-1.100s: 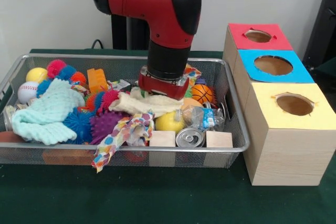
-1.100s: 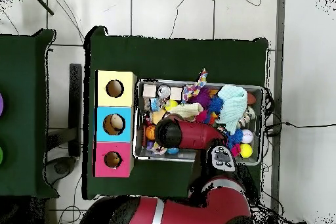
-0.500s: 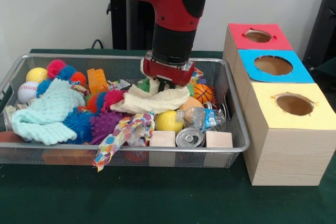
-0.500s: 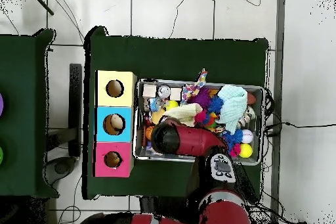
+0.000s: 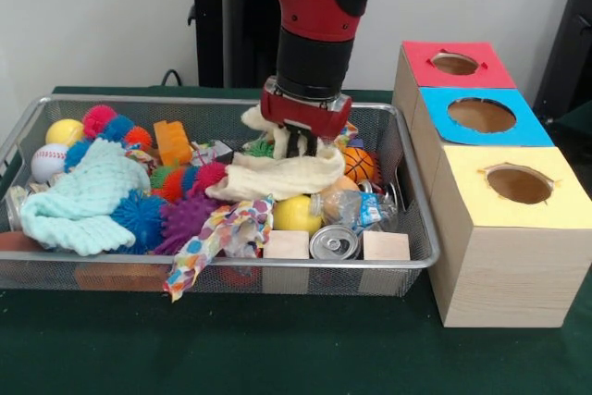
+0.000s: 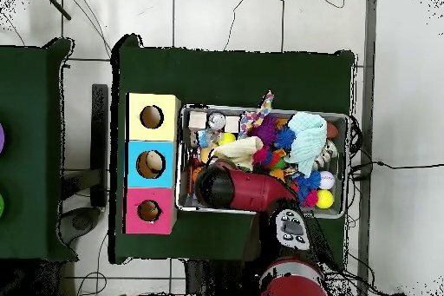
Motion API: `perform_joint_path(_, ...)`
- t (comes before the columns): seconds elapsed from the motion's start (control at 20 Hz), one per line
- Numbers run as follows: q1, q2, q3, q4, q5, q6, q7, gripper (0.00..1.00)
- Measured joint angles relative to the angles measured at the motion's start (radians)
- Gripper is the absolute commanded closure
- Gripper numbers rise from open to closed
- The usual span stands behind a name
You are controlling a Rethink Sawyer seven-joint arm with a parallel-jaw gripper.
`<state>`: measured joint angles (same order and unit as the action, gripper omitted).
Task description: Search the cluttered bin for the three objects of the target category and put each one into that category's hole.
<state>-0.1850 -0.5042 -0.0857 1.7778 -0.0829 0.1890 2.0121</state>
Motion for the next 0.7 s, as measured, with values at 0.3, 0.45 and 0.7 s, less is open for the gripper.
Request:
perform_joint_path(0.3, 0.015, -0.099, 0.005, 0.057, 0.008, 0.105, 0.0, 1.0)
perform_joint_path(0.45, 0.034, -0.155, 0.005, 0.07, 0.013, 0.194, 0.0, 1.0)
perform_joint_path(0.7, 0.048, -0.218, 0.006, 0.083, 0.022, 0.278, 0.0, 1.0)
